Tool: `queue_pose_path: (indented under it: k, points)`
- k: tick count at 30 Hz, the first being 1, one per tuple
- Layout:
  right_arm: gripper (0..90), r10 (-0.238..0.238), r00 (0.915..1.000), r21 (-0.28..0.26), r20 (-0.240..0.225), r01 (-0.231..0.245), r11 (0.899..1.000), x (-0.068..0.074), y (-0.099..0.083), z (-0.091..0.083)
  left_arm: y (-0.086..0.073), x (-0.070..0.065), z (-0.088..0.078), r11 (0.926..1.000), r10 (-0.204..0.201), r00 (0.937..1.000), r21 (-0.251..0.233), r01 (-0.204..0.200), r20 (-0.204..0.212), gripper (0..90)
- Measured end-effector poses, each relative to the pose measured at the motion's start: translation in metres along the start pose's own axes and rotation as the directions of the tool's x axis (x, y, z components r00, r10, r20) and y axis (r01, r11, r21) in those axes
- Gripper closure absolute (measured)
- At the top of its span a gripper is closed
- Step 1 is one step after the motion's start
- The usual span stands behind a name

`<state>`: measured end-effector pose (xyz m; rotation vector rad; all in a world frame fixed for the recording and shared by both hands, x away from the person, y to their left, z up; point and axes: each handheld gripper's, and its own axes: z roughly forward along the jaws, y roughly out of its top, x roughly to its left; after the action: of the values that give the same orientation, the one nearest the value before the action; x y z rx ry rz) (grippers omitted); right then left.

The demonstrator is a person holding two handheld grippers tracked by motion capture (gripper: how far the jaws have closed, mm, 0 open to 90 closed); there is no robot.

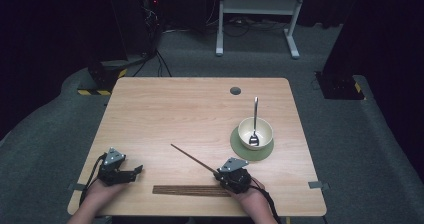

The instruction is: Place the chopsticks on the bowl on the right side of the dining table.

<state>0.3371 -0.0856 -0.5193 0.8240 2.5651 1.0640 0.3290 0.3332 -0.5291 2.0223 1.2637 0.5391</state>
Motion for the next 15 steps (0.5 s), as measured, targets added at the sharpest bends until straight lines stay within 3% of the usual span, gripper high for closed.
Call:
queue_pose_path:
  k: [6, 15]
  points:
    - [82.4, -0.006, 0.9999, -0.002, 0.01, 0.006, 1.0, -0.0007, -0.0004, 0.0, 0.0, 0.0, 0.0, 1.0, 0.0, 1.0, 0.0, 0.0, 0.0, 16.5]
    - [83.7, -0.006, 0.9998, 0.013, 0.02, 0.006, 1.0, -0.0007, 0.0022, -0.0004, 0.0, 0.0, 0.0001, 1.0, 0.0, 1.0, 0.0, 0.0, 0.002, 16.5]
